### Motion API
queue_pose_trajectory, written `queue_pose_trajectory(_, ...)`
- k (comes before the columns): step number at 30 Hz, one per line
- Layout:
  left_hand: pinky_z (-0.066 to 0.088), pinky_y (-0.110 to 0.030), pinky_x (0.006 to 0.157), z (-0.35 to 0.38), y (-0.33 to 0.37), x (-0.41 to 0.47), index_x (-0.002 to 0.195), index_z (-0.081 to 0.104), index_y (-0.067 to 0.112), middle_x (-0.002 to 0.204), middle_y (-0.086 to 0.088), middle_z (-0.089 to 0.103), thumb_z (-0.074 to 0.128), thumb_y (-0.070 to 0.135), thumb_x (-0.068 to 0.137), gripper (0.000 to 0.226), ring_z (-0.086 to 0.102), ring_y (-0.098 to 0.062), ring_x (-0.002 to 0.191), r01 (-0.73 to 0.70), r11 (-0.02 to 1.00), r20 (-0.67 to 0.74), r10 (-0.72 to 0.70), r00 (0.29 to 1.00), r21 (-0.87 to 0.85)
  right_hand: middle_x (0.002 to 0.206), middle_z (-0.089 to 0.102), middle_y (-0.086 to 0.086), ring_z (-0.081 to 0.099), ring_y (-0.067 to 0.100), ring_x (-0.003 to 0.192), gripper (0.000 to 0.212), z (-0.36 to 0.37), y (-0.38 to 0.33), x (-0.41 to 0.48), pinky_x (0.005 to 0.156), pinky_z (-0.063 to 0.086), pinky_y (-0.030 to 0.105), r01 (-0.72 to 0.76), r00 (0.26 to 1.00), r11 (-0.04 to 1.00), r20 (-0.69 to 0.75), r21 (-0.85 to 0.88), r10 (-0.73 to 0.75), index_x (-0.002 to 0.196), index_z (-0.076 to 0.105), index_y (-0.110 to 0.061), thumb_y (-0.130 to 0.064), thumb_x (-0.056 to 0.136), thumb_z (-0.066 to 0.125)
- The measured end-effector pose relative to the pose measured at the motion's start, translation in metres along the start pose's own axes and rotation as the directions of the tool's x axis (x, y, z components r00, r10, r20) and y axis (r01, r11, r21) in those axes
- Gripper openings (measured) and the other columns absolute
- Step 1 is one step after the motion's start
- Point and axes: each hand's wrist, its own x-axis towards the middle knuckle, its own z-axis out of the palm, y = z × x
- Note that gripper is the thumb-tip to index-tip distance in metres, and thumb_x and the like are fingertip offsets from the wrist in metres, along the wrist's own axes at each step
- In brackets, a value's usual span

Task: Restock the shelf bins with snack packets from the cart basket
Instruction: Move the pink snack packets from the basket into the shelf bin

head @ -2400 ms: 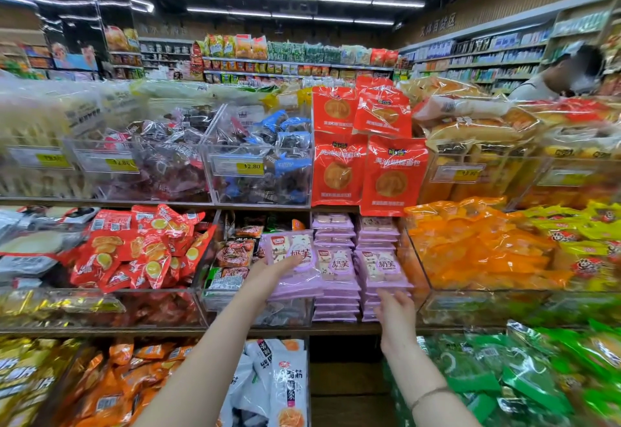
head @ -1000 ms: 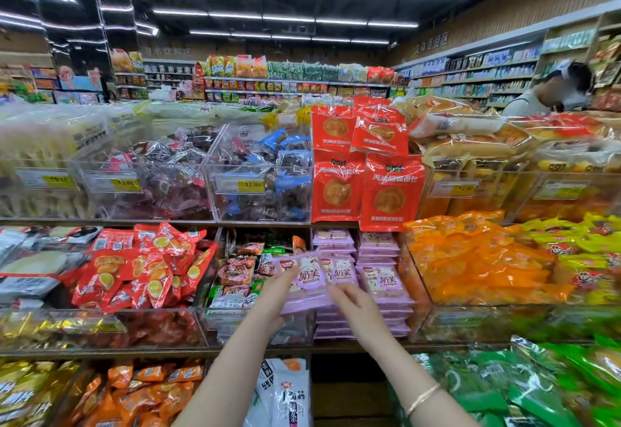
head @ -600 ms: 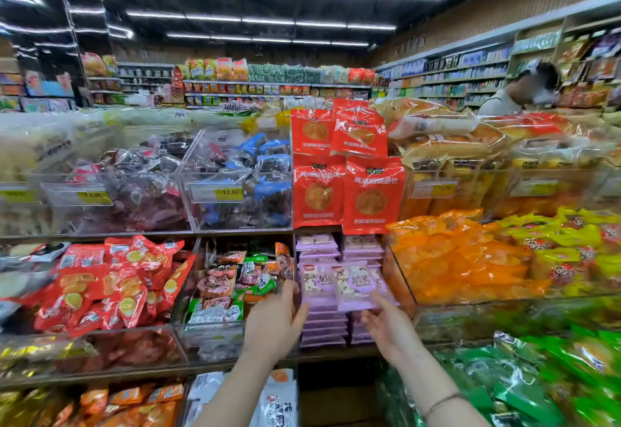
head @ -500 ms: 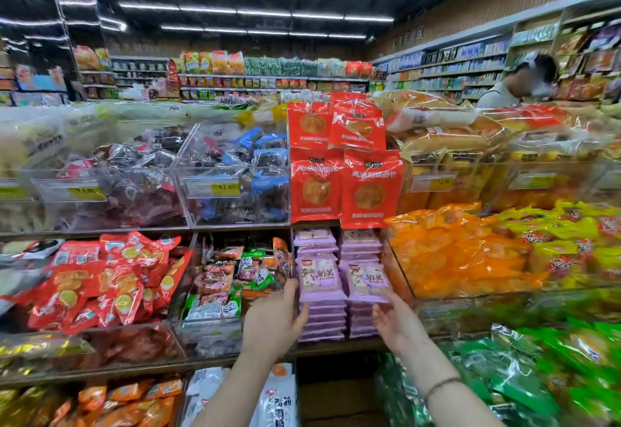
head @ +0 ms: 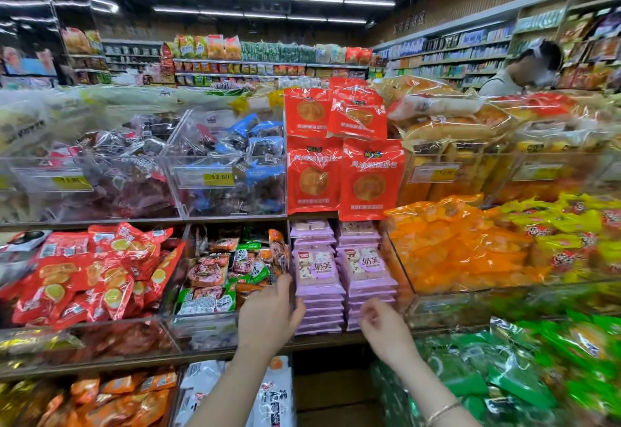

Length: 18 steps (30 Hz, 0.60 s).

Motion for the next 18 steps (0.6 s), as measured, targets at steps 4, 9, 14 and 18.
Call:
queue_pose_trajectory(4,0.023,-0.019,0.035,-0.001,0.000,0.000,0.077,0.060,0.013,0.043,0.005,0.046,0.077,0.031,0.065,0.029,0.041,-0.013,0.032,0.015,1.000,0.014,-0.015,1.000,0.007,0.091,0.062,-0.001,0.061,0.021,0.089,0.015,0.000,-0.005,0.014,0.071,0.045,0.029,0.189,0.968,0.889,0.231,-0.417,-0.097,0.089,0.062,-0.020,-0.025,0.089,0.048)
queue_pose_trajectory(9,0.016,-0.016,0.039,-0.002,-0.001,-0.001,0.069,0.055,0.015,0.041,0.006,0.041,0.078,0.031,0.064,0.028,0.036,-0.013,0.030,0.013,1.000,0.042,-0.013,0.999,0.001,0.096,0.069,0.004,0.064,0.022,0.088,0.024,-0.008,-0.014,0.044,0.080,0.053,0.035,0.085,0.962,0.938,0.272,-0.337,0.011,0.092,0.068,-0.013,-0.023,0.089,0.047)
queue_pose_trajectory(14,0.016,-0.018,0.039,-0.001,0.003,-0.001,0.070,0.056,0.015,0.042,0.004,0.044,0.079,0.033,0.062,0.030,0.041,-0.016,0.033,0.040,0.999,0.060,-0.042,0.997,0.023,0.090,0.070,0.006,0.065,0.021,0.083,0.026,-0.006,-0.010,0.047,0.078,0.054,0.036,0.057,0.963,0.966,0.268,-0.252,0.014,0.087,0.070,-0.010,-0.022,0.090,0.047)
queue_pose_trajectory(18,0.043,-0.032,0.058,-0.008,0.008,-0.005,0.080,0.055,0.014,0.062,-0.001,0.054,0.069,0.037,0.080,0.027,0.054,-0.023,0.058,0.059,0.998,0.073,-0.056,0.996,-0.036,0.087,0.069,0.000,0.062,0.017,0.084,0.019,-0.004,0.003,0.017,0.076,0.049,0.028,0.067,0.978,0.991,0.205,-0.113,-0.043,0.088,0.068,-0.014,-0.017,0.090,0.050)
